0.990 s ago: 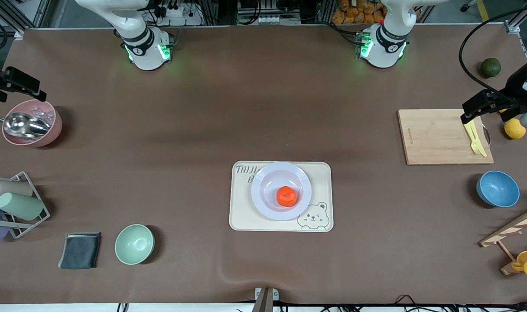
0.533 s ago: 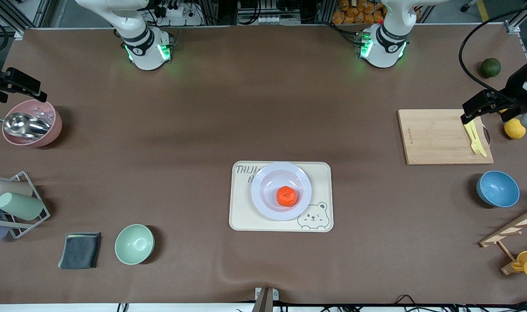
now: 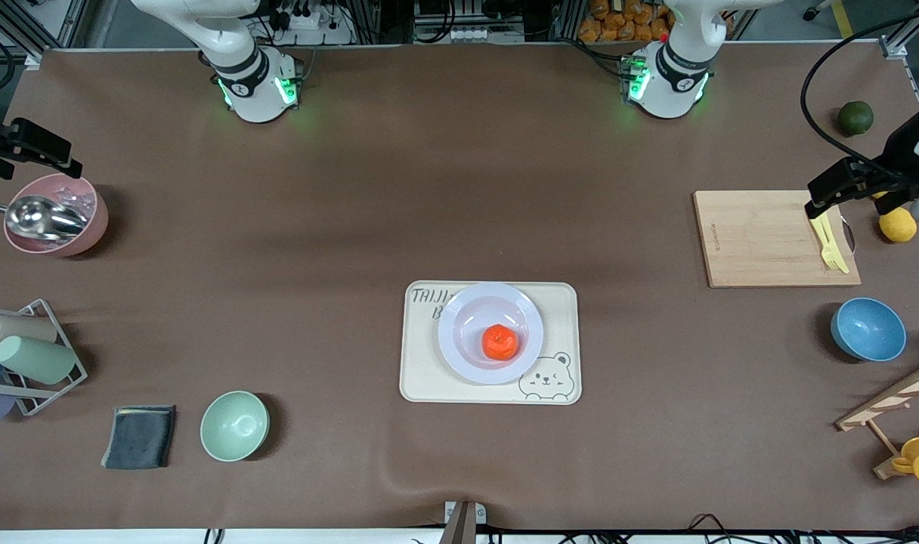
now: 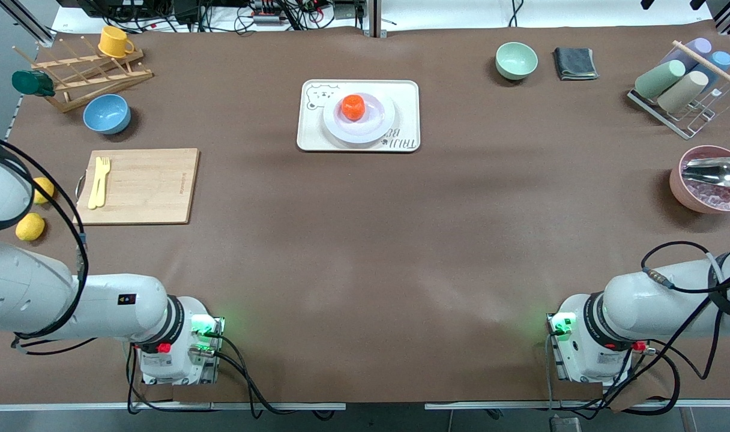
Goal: Place orange and plate with both arms
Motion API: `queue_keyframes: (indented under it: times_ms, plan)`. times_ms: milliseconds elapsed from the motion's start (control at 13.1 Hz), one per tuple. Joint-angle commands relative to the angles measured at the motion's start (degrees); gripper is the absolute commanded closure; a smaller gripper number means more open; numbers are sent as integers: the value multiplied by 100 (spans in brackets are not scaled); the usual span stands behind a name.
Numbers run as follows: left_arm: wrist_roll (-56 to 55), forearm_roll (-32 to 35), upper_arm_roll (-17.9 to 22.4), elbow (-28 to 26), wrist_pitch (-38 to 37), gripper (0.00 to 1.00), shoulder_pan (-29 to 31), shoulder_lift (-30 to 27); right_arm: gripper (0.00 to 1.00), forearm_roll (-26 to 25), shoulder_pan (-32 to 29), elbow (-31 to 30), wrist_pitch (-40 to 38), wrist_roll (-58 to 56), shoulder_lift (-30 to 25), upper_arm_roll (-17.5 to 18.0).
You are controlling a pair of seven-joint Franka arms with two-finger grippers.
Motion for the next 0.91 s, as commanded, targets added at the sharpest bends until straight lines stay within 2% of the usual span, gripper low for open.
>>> queue_keyframes:
  times_ms: [0, 838]
  plan:
    - [168, -150, -10, 42, 16, 0, 25, -32, 0, -121, 42, -191, 52, 105, -171, 7]
    - [168, -168, -18, 34, 16, 0, 33, -49, 0, -147, 121, -191, 104, 97, -109, 25]
